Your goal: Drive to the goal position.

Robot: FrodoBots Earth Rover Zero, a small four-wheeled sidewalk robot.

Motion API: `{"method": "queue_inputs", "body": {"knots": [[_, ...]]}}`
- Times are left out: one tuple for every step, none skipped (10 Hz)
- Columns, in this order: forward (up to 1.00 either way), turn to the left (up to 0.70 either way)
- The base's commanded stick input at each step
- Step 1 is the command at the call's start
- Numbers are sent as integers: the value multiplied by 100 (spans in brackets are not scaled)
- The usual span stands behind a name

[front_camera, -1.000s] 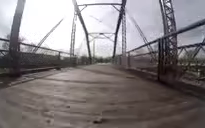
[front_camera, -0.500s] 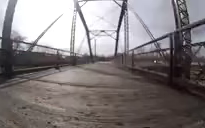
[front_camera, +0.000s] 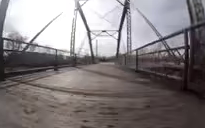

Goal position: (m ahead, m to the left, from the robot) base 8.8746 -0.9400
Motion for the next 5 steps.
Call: {"method": "queue_inputs", "body": {"knots": [[100, -38], [100, -28], [100, -15], [100, -7], [100, 0]]}}
